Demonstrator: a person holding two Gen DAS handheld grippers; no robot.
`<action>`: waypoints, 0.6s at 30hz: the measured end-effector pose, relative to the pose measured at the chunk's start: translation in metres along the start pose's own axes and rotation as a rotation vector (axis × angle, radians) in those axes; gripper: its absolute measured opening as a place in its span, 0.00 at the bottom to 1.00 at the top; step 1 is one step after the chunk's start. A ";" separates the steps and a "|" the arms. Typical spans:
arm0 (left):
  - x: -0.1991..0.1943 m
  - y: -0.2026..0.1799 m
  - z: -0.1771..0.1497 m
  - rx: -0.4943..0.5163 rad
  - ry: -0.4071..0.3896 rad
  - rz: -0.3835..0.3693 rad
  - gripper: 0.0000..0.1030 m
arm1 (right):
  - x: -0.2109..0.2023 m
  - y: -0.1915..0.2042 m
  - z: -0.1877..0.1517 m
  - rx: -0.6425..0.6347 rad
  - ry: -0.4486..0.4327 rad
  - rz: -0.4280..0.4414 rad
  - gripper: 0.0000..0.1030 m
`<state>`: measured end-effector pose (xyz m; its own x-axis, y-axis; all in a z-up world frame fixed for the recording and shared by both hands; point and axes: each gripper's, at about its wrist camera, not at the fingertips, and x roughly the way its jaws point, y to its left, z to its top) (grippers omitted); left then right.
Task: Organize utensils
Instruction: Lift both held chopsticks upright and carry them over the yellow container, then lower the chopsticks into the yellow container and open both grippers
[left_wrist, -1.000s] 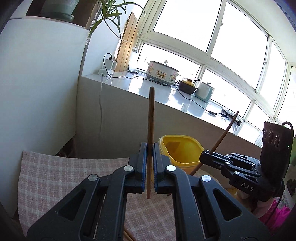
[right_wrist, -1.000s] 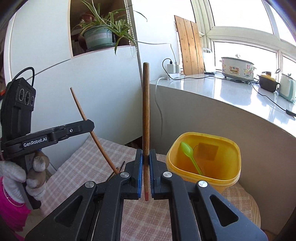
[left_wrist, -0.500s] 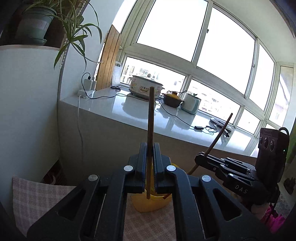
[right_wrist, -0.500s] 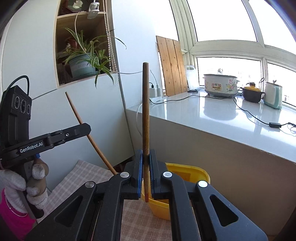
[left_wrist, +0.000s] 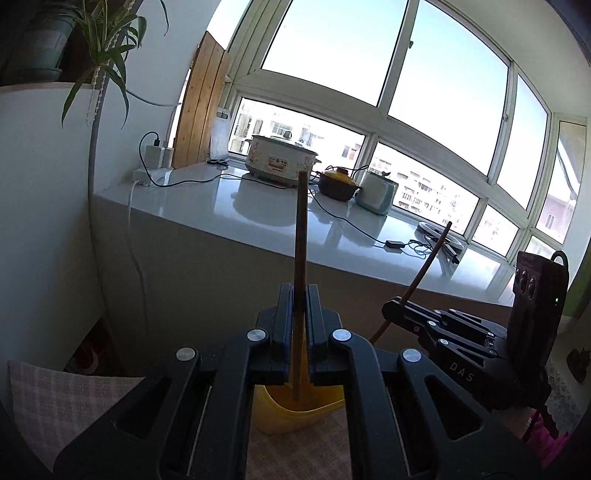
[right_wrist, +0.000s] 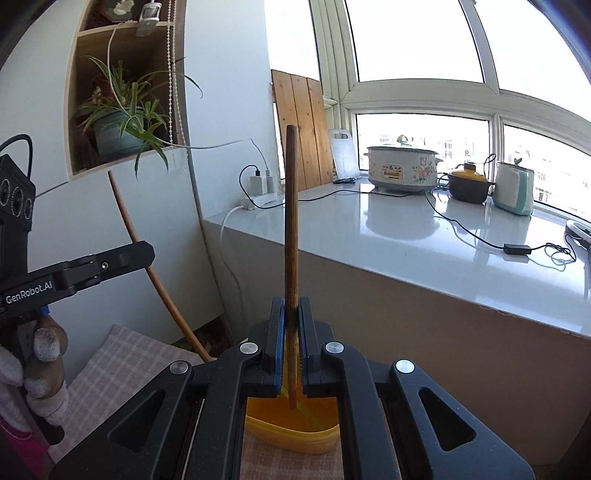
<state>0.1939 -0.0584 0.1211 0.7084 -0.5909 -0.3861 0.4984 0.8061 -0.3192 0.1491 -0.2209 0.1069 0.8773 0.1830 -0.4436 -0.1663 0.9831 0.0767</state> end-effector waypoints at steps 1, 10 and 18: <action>0.004 0.000 -0.003 0.002 0.010 0.004 0.04 | 0.004 -0.003 -0.002 0.004 0.010 -0.009 0.05; 0.022 0.004 -0.021 0.002 0.056 0.020 0.04 | 0.024 -0.019 -0.021 0.025 0.080 -0.049 0.05; 0.028 0.002 -0.038 0.015 0.108 0.016 0.04 | 0.038 -0.017 -0.036 0.014 0.146 -0.076 0.05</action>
<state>0.1960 -0.0746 0.0764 0.6586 -0.5772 -0.4828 0.4952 0.8155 -0.2994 0.1693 -0.2305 0.0565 0.8124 0.1063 -0.5733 -0.0949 0.9942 0.0499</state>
